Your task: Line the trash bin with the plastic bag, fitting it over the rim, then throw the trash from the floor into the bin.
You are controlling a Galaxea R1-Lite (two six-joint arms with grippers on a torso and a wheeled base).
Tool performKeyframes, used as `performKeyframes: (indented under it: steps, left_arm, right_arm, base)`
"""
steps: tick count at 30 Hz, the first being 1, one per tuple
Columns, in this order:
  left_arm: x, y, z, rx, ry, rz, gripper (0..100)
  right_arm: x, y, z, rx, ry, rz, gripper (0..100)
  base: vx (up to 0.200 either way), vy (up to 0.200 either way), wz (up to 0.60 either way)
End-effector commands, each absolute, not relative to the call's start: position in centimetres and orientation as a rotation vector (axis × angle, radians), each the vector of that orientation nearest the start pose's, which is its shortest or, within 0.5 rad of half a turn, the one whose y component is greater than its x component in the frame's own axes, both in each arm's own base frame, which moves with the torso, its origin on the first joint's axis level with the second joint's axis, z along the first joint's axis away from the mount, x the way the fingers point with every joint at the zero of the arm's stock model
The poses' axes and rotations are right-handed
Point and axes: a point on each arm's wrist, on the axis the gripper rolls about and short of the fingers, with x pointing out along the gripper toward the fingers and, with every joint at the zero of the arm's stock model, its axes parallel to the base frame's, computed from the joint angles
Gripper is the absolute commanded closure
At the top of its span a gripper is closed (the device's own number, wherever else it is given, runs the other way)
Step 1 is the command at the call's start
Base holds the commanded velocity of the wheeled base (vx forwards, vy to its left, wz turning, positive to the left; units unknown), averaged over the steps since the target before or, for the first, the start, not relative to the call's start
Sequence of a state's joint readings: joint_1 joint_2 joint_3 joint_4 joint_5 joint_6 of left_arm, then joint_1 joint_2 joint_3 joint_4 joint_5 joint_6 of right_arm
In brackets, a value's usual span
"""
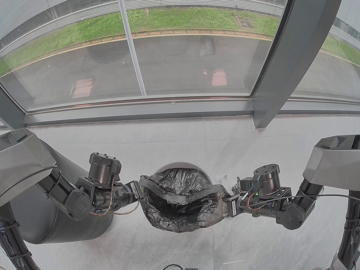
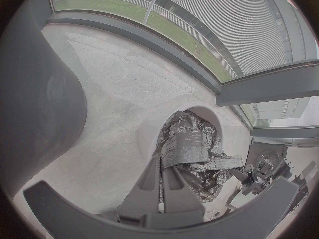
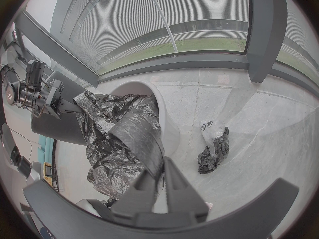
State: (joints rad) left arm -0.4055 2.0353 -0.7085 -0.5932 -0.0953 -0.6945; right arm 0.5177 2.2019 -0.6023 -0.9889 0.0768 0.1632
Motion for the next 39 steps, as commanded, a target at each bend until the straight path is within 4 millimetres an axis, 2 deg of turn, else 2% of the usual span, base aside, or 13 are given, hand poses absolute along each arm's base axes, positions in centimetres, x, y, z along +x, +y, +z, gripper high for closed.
performKeyframes:
  steps: [1,8,14,20,24,26,27,28,29,31,35,36,39]
  left_arm:
    - [29.9,-13.1,4.7,-0.534,0.865,-0.200,100]
    - [29.9,-13.1,4.6,-0.535,0.866,-0.202,100]
    - [29.9,-13.1,4.7,-0.537,0.864,-0.207,100]
    - [30.0,-13.1,5.0,-0.541,0.856,-0.211,100]
    - [30.0,-13.1,5.1,-0.541,0.852,-0.210,100]
    - [30.0,-13.1,5.1,-0.541,0.852,-0.210,100]
    - [30.0,-13.1,5.0,-0.541,0.854,-0.210,100]
    - [30.0,-13.1,5.0,-0.541,0.854,-0.210,100]
    - [30.0,-13.1,5.0,-0.540,0.853,-0.209,100]
    - [30.0,-13.1,5.0,-0.542,0.853,-0.208,100]
    - [30.0,-13.1,5.1,-0.542,0.850,-0.208,100]
    - [30.0,-13.1,5.2,-0.544,0.849,-0.209,100]
    - [30.0,-13.1,5.2,-0.552,0.828,-0.221,100]
  right_arm:
    - [28.8,16.6,0.3,0.016,0.652,0.516,0]
    - [28.8,16.5,0.3,0.013,0.628,0.491,0]
    - [28.7,17.2,3.4,0.014,0.531,0.525,0]
    - [28.8,20.9,6.3,-0.133,0.430,0.568,0]
    - [28.5,24.8,6.9,-0.219,0.442,0.621,0]
    - [28.5,25.2,6.8,-0.227,0.444,0.627,0]
    - [28.7,27.2,6.0,-0.292,0.452,0.647,0]
    - [28.7,27.2,6.0,-0.292,0.452,0.647,0]
    - [29.0,28.5,4.9,-0.353,0.446,0.641,0]
    - [29.4,29.5,3.3,-0.405,0.449,0.628,0]
    - [29.6,30.2,1.2,-0.455,0.470,0.622,0]
    - [29.6,30.3,-0.1,-0.484,0.489,0.626,0]
    - [29.7,30.3,-1.1,-0.519,0.501,0.621,0]
  base:
    - [0.000,0.000,0.00]
    - [0.000,0.000,0.00]
    - [0.000,0.000,0.00]
    - [0.000,0.000,0.00]
    - [0.000,0.000,0.00]
    - [0.000,0.000,0.00]
    - [0.000,0.000,0.00]
    - [0.000,0.000,0.00]
    - [0.000,0.000,0.00]
    - [0.000,0.000,0.00]
    - [0.000,0.000,0.00]
    - [0.000,0.000,0.00]
    - [0.000,0.000,0.00]
